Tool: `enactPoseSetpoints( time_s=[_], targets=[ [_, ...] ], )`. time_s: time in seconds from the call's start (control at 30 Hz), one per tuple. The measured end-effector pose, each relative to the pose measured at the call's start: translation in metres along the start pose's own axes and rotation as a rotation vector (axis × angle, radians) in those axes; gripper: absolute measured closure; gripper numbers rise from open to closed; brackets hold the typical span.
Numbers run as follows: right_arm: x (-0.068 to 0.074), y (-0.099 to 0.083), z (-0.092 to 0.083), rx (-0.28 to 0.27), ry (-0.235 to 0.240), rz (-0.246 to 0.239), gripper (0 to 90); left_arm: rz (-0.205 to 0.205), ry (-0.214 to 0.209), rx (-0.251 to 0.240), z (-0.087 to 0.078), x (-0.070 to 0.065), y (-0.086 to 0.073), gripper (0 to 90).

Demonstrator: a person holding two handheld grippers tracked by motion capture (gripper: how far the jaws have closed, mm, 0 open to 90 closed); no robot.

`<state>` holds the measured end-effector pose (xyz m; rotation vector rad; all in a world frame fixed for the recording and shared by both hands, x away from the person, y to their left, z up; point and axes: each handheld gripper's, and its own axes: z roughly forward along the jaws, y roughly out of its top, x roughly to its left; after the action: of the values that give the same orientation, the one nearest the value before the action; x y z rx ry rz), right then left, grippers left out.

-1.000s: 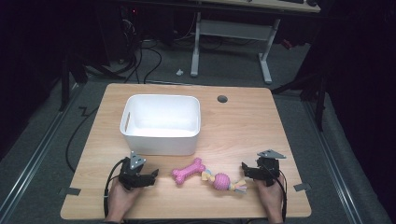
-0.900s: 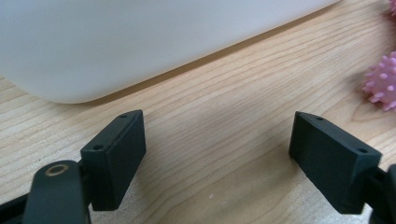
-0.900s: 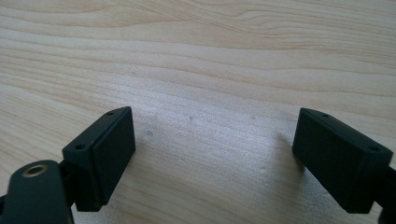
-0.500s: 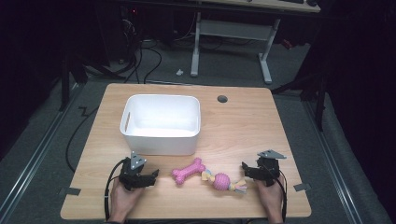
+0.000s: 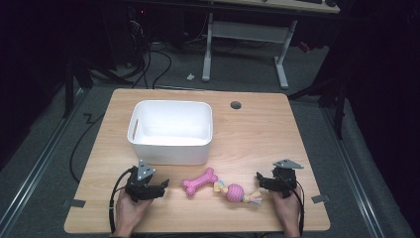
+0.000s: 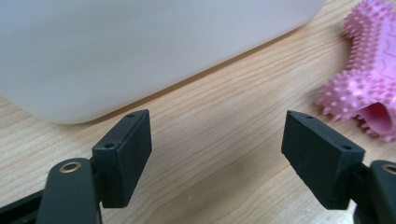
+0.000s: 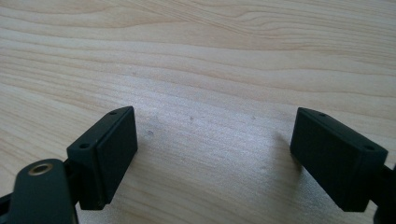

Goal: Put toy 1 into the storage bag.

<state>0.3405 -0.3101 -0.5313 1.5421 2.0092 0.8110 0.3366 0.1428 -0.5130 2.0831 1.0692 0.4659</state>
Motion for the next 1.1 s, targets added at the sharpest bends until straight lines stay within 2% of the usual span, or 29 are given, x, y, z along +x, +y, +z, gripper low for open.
enactPoseSetpoints(
  time_s=[0.17, 0.43, 0.63, 1.1],
  targets=[
    [0.000, 0.000, 0.000, -0.001, 0.000, -0.001, 14.8, 0.013, -0.014, -0.010, -0.008, -0.005, 0.009, 24.7],
    [0.000, 0.000, 0.000, -0.001, 0.001, -0.002, 14.9, 0.036, -0.047, 0.005, -0.013, -0.011, 0.020, 25.1],
    [0.000, 0.000, 0.000, -0.002, 0.002, -0.003, 15.0, 0.043, -0.069, -0.002, -0.017, -0.016, 0.027, 25.4],
    [0.000, 0.000, 0.000, -0.003, 0.002, -0.004, 15.1, 0.111, -0.129, 0.033, -0.019, -0.037, 0.049, 26.7]
  ],
)
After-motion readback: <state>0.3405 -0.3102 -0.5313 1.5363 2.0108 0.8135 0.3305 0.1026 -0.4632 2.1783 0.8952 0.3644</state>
